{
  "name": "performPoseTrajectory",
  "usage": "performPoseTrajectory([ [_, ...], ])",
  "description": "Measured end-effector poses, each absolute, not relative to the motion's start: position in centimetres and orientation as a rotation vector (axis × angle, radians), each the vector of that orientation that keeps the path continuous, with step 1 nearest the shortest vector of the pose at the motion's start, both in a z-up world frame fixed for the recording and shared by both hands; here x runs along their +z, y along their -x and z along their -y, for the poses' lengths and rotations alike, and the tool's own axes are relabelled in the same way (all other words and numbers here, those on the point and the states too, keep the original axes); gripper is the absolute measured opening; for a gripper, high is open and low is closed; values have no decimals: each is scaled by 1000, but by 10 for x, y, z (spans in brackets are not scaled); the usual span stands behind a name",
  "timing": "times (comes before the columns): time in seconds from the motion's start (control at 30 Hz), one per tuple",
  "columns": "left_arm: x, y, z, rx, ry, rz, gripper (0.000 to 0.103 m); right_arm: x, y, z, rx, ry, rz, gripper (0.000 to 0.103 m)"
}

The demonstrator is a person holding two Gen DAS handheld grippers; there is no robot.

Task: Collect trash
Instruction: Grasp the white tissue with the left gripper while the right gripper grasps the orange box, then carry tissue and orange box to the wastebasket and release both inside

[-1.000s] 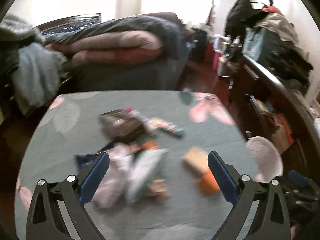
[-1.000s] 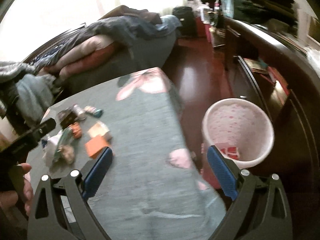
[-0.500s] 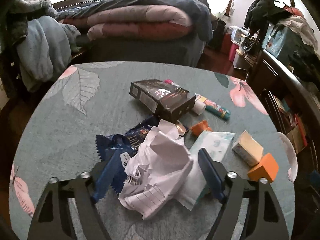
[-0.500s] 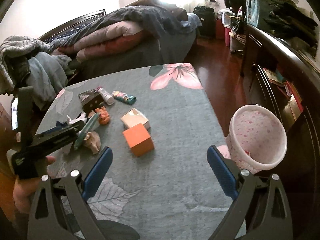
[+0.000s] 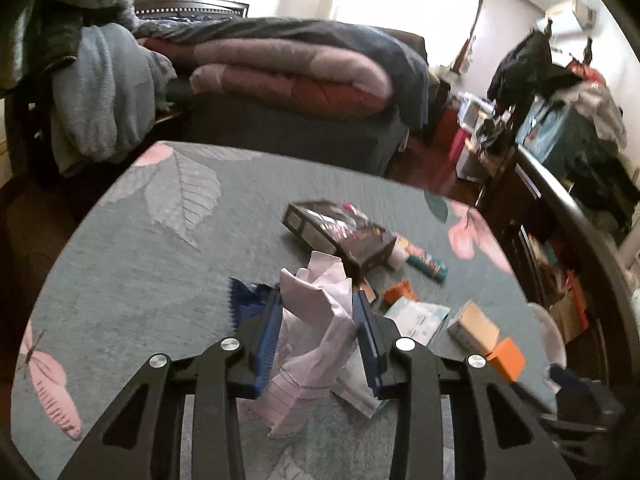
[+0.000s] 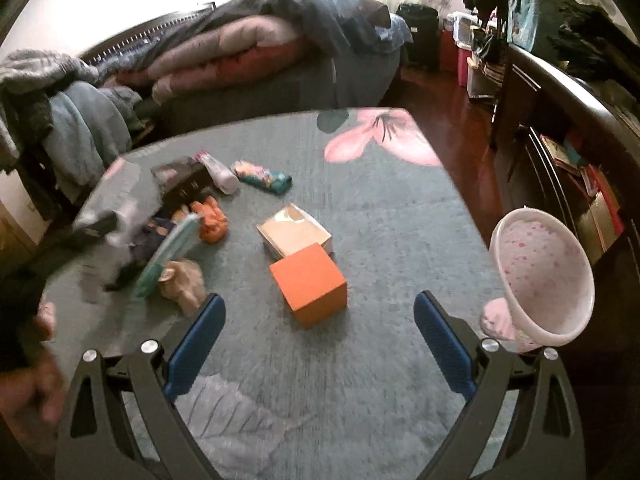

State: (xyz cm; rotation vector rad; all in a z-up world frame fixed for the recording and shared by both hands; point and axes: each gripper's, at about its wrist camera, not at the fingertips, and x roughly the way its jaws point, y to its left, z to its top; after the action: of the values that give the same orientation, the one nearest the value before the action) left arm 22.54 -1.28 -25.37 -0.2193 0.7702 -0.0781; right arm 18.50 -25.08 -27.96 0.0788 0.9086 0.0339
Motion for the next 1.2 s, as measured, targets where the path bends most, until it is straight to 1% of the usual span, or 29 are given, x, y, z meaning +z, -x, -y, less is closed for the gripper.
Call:
performPoseTrajectory([
  [0.1,-243,-219,3,-72,232,-749,37,-292,-196,247,30,-74,-929,94],
  [0.17,-240,-216,-2,-70,236,-742,37,-297,-203,246,31,-77,-941,92],
  [0.23,-237,-213,-8,-58,238,-735,37,-301,-208,244,30,-65,-949,81],
  [0.27,-235,-212,-10,-53,239,-732,37,-302,-209,243,29,-60,-952,78],
  [0.33,-235,-211,-14,-46,244,-730,37,-305,-212,243,24,-52,-958,63],
  [0.37,-234,-210,-14,-43,246,-730,37,-304,-211,243,22,-47,-952,57],
  [0.4,-234,-209,-15,-40,247,-730,37,-304,-211,243,28,-47,-955,46],
  [0.73,-224,-201,-6,-60,238,-709,37,-280,-185,256,69,-94,-916,46],
  [1.2,-200,-191,40,-147,175,-673,37,-250,-151,281,71,-130,-845,46],
])
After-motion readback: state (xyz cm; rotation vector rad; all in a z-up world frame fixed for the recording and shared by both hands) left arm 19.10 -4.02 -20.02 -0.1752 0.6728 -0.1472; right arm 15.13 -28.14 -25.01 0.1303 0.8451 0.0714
